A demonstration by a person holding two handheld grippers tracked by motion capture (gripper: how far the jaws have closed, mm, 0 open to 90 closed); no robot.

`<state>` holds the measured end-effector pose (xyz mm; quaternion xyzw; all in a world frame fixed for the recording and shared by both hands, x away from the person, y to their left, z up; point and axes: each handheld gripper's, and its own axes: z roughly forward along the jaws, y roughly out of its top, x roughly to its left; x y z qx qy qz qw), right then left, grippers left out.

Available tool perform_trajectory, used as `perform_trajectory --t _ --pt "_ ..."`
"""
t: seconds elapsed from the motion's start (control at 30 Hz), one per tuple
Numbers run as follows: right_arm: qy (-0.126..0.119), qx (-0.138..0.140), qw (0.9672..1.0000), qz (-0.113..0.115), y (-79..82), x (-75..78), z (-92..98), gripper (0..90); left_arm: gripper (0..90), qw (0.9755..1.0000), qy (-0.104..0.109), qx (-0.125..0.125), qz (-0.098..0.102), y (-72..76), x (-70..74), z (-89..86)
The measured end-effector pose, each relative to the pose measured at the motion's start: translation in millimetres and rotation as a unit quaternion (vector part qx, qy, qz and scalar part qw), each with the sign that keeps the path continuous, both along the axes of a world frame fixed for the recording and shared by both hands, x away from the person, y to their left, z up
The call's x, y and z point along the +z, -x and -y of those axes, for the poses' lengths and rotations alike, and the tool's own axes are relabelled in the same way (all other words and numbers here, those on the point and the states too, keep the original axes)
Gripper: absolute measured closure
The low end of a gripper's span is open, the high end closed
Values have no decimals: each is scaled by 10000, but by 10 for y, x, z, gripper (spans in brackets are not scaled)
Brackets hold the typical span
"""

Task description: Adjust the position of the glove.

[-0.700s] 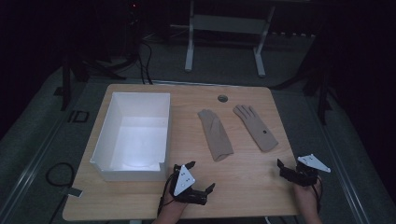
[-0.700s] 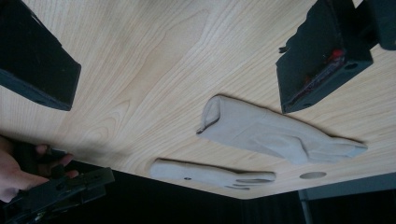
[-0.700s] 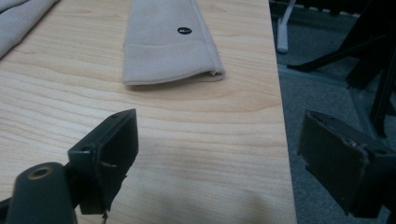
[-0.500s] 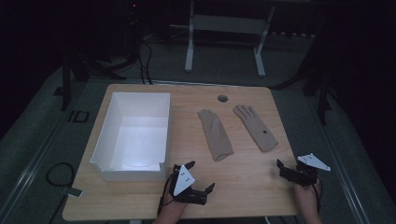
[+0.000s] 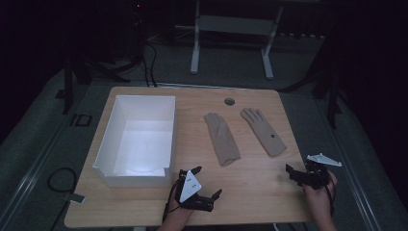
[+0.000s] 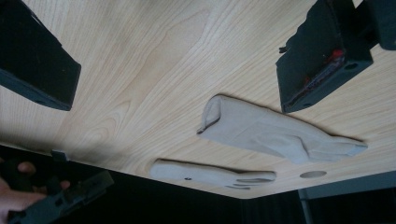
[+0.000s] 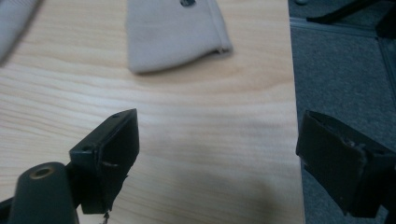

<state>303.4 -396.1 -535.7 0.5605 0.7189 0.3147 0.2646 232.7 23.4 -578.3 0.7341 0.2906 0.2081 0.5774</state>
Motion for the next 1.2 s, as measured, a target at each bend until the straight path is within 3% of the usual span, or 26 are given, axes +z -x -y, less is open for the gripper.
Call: perform_trajectory --t 0.1,0.2,0.43,0.57,0.87,0.97,1.2 --pt "-23 77 10000 -18 -19 84 -33 122 1 10000 6 0 2 0 0 0" --pt "-218 230 9995 -6 -43 178 -63 114 1 10000 3 -3 1 0 0 -1" --pt "-256 312 9990 208 -88 390 -134 116 1 10000 7 8 -12 -1 0 -1" --pt "-296 462 9983 202 -130 502 -190 116 1 10000 -15 -9 -13 -2 1 0" --pt "-272 493 9976 393 -216 670 -427 113 1 10000 12 -2 -20 -2 0 -3" --pt "-305 585 9965 508 -235 724 -502 112 2 10000 17 -3 -16 -1 0 -4" --pt "-426 837 9941 538 -294 836 -702 111 1 10000 30 -6 -26 -3 0 -1"
